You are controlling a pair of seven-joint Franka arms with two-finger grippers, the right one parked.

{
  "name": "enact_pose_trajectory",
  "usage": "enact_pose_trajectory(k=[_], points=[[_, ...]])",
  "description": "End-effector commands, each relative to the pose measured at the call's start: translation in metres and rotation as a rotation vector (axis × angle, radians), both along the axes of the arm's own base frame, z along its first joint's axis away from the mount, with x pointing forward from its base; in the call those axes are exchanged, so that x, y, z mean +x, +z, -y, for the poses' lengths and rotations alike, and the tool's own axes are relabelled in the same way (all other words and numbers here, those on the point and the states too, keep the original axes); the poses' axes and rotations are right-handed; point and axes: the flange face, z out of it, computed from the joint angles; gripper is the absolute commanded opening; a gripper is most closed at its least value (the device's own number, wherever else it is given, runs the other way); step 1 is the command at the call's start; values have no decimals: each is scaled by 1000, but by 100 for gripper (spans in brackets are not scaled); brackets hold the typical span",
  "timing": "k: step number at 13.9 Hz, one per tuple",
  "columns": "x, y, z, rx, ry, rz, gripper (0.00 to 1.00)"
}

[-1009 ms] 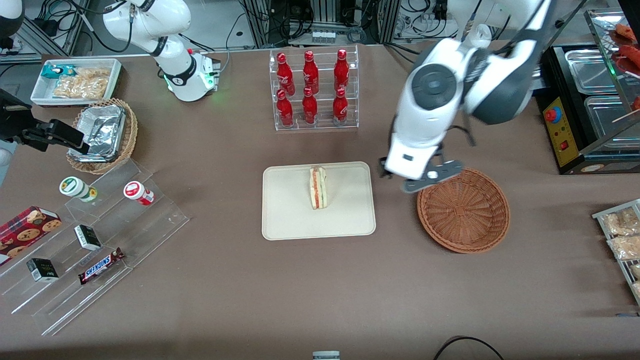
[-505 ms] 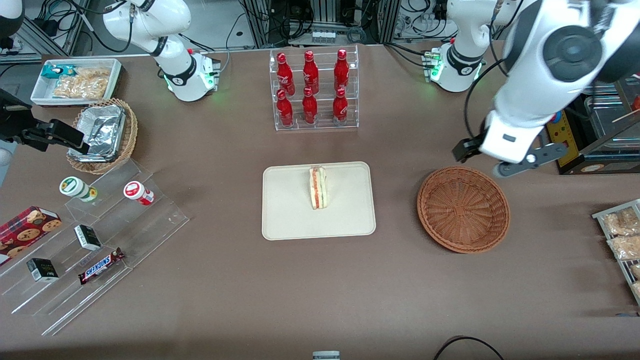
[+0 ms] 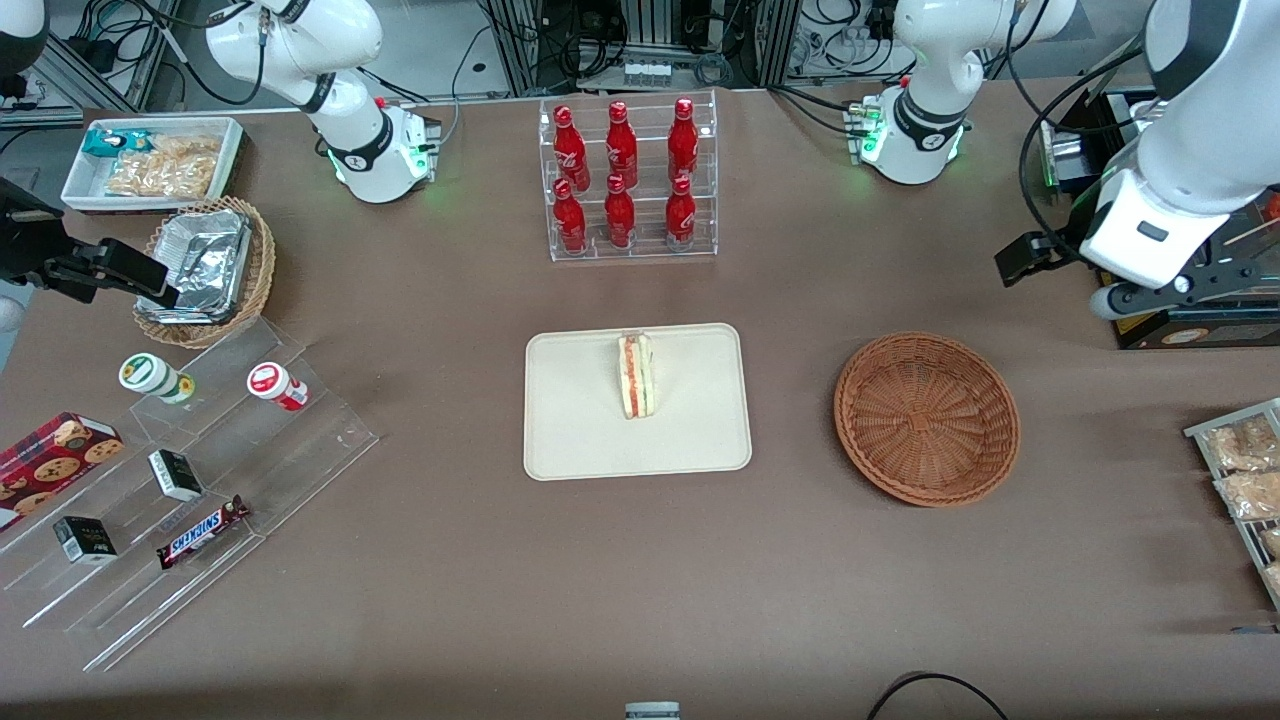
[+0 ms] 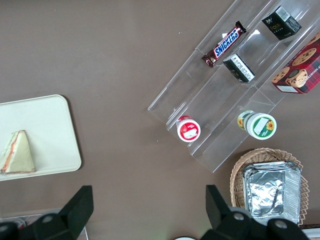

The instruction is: Place sandwich from basket to tray

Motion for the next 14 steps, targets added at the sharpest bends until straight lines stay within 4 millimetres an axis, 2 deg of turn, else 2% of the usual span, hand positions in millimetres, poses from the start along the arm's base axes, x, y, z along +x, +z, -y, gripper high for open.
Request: enact_pose_trajectory(k=[1, 2, 7, 10, 14], points=[[-15, 13, -16, -20, -34, -4, 99], [-14, 16, -25, -24, -19, 3, 99], [11, 28, -30, -35, -21, 47, 99], [17, 33, -29, -41, -48, 103, 99], [16, 32, -35, -45, -62, 93, 99]])
